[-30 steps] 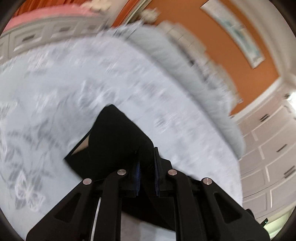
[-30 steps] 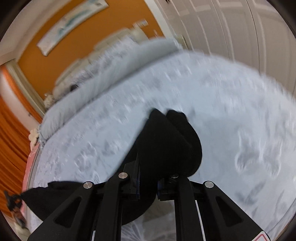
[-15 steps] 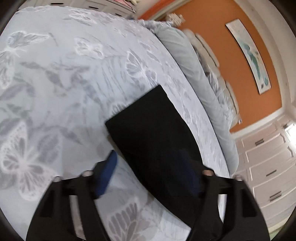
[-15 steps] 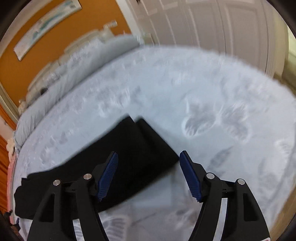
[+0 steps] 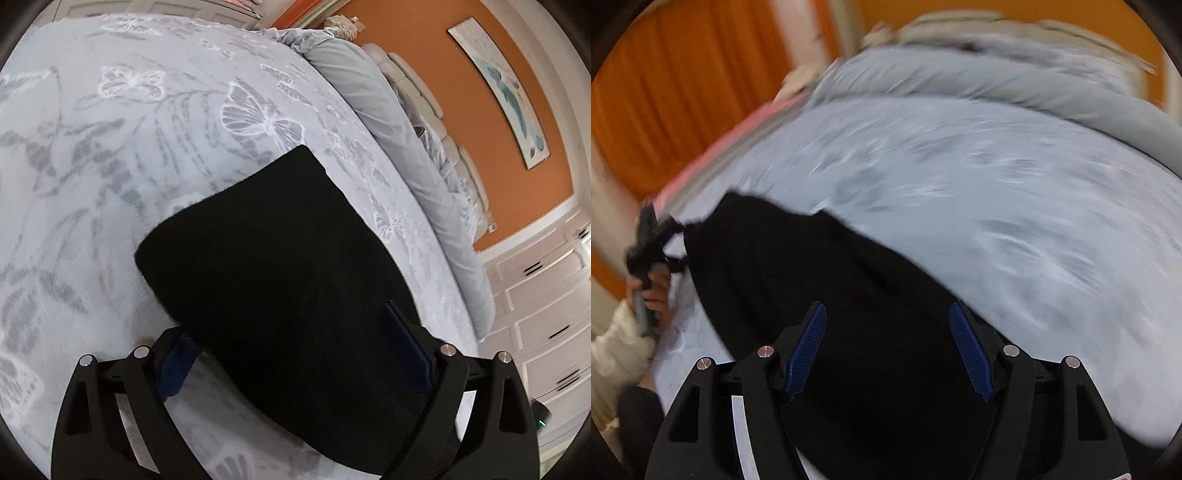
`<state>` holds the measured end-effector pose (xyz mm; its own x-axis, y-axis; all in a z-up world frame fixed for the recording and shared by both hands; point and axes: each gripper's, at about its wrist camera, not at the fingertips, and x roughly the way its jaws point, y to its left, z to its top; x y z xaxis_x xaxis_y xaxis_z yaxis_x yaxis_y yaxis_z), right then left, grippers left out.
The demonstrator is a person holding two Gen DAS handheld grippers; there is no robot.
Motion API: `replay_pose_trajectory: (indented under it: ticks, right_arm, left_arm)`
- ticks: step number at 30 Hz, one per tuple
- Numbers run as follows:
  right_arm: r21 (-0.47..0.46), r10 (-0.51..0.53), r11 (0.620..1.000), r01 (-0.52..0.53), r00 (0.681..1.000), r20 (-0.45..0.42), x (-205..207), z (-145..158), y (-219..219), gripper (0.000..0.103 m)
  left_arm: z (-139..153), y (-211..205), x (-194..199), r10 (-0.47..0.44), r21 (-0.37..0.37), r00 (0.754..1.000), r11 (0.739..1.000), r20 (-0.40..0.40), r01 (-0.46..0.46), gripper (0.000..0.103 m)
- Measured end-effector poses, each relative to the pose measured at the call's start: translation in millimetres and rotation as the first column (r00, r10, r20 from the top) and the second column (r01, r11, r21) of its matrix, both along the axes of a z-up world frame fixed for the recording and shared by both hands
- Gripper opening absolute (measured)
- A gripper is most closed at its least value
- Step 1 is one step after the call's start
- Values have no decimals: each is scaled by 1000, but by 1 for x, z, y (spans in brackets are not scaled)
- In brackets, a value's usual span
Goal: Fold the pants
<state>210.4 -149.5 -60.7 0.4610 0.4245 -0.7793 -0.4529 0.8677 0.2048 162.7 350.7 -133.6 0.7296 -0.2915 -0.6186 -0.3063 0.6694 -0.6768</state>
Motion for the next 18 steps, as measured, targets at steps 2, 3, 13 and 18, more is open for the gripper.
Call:
replay_pose_trajectory:
  ticks: [2, 3, 13, 18]
  right_arm:
    - [-25, 40, 999, -41, 999, -28, 24, -17, 33, 53]
    - [-42, 74, 996, -76, 996, -48, 37, -28, 50, 8]
    - [-128, -37, 991, 31, 998, -48, 87, -28, 34, 9]
    - [-57, -178, 981, 186, 977, 116, 19, 20, -49, 67]
  left_arm:
    - [-2, 5, -1, -2, -35, 1000, 999, 10, 2, 91]
    - [-2, 7, -1, -7, -44, 1000, 999, 14, 8, 92]
    - [0, -4, 3, -41, 34, 999, 999, 26, 40, 96]
    - [2, -13, 10, -51, 107, 999, 993, -11, 51, 98]
